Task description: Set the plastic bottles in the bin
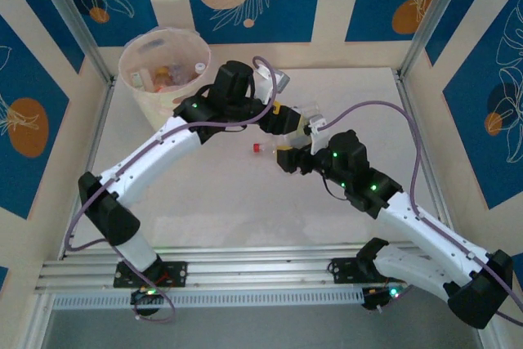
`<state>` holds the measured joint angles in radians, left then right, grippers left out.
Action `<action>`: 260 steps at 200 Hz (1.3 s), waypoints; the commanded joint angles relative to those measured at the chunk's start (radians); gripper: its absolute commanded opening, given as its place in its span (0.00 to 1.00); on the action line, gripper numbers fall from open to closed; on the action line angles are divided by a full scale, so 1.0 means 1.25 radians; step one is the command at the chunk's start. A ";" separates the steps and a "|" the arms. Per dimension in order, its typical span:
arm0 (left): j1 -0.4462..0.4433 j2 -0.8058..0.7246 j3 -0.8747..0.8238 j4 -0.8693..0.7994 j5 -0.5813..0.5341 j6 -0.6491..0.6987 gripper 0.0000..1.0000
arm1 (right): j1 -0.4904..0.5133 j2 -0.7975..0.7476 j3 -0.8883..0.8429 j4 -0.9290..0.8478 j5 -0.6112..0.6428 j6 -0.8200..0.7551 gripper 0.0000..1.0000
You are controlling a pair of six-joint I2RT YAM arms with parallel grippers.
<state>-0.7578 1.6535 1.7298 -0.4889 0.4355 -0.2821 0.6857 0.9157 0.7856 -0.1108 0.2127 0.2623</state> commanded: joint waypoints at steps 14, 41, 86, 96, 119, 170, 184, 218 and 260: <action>-0.008 0.017 0.028 -0.011 0.030 0.011 0.67 | 0.012 0.019 0.037 0.028 -0.002 -0.022 0.58; -0.008 0.021 0.026 -0.009 0.039 0.008 0.52 | 0.017 0.031 0.045 0.028 0.000 -0.024 0.59; -0.008 0.011 0.018 -0.026 0.012 0.018 0.43 | 0.018 0.032 0.049 0.030 0.013 -0.026 0.59; -0.008 0.006 0.014 -0.022 0.011 0.020 0.35 | 0.018 0.032 0.049 0.031 0.014 -0.026 0.59; -0.008 -0.004 0.007 -0.005 0.009 0.020 0.14 | 0.018 0.034 0.055 0.026 0.016 -0.025 0.59; -0.007 -0.039 0.001 0.029 -0.046 0.063 0.00 | 0.018 0.041 0.086 -0.011 0.029 -0.017 0.86; -0.003 -0.051 0.001 0.036 -0.070 0.077 0.00 | 0.018 0.041 0.098 -0.021 0.031 -0.012 0.96; 0.027 -0.075 0.020 0.026 -0.131 0.105 0.00 | 0.018 0.032 0.152 -0.060 0.015 0.006 0.99; 0.094 -0.099 0.054 0.035 -0.189 0.122 0.00 | 0.017 0.019 0.209 -0.104 0.015 0.025 0.99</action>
<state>-0.6922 1.5734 1.7355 -0.4801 0.2749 -0.1677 0.7010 0.9688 0.9977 -0.2016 0.2321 0.2657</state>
